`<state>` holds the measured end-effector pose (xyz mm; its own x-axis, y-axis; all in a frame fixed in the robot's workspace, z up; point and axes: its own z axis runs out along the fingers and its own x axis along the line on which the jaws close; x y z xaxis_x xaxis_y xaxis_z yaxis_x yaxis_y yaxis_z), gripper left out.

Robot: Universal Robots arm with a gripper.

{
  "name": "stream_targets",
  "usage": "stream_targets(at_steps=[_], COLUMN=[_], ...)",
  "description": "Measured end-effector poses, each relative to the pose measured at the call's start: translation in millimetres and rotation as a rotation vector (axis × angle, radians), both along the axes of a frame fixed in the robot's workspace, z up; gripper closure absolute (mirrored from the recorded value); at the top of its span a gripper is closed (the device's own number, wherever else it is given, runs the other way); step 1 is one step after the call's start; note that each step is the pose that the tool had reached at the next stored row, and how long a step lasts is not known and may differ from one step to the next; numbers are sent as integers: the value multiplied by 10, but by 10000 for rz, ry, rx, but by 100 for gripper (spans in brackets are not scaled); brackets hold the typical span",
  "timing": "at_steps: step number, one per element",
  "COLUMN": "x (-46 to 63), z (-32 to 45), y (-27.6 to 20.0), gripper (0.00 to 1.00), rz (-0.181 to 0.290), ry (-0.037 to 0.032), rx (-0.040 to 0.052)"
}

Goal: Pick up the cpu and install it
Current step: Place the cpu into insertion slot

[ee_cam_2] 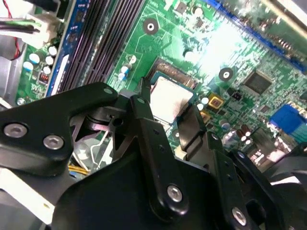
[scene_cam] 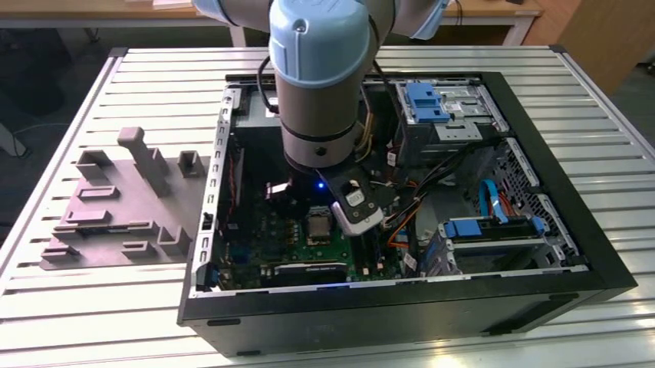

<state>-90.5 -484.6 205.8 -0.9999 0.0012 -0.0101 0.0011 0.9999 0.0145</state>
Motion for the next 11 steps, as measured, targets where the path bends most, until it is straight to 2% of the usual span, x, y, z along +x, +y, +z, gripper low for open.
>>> stream_targets(at_steps=[6, 11], x=[-14, -16], z=[-90, -134], y=[-3, -3], gripper=[53, 53], rz=[67, 85], ry=[1, 1], rx=[0, 0])
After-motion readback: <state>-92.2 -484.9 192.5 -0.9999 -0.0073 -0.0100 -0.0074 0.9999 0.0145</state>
